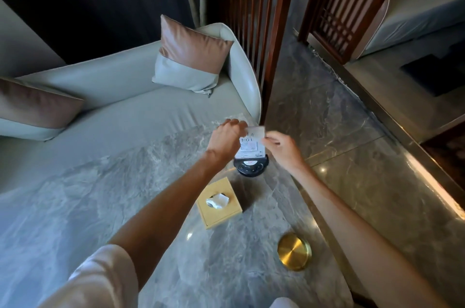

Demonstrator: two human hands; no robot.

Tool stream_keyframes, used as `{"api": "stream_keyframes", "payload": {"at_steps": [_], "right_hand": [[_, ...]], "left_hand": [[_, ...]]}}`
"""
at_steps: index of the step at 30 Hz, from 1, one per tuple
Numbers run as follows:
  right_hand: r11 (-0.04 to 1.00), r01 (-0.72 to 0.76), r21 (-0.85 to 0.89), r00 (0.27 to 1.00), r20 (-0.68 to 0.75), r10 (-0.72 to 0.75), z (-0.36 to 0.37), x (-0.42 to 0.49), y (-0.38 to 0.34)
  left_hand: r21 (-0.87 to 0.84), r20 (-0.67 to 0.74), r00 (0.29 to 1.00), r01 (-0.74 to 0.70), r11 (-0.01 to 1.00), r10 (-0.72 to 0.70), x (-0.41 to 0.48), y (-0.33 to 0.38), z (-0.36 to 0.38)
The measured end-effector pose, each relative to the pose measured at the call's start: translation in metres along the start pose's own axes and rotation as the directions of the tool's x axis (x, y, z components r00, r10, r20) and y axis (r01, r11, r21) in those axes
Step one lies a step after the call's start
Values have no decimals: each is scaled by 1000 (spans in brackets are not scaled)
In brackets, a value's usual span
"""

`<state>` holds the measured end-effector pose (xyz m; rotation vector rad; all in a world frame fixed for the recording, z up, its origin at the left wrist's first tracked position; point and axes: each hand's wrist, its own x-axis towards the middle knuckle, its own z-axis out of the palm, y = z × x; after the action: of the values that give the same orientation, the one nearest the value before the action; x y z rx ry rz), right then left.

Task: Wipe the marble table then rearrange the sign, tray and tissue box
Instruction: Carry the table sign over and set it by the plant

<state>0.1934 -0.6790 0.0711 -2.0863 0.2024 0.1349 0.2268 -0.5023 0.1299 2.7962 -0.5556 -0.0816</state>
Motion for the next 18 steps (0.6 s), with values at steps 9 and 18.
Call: {"api": "stream_keyframes", "payload": {"at_steps": [9,18], "right_hand": [[774,-468,428,813,551,187,30,-80,-34],[692,-617,375,627,766,144,240,-207,-97]], "left_hand": [[-443,-93,907,332,833,-411,-139,-66,-86],[-884,-34,698,313,347,-715,-366,-165,-113]]}}
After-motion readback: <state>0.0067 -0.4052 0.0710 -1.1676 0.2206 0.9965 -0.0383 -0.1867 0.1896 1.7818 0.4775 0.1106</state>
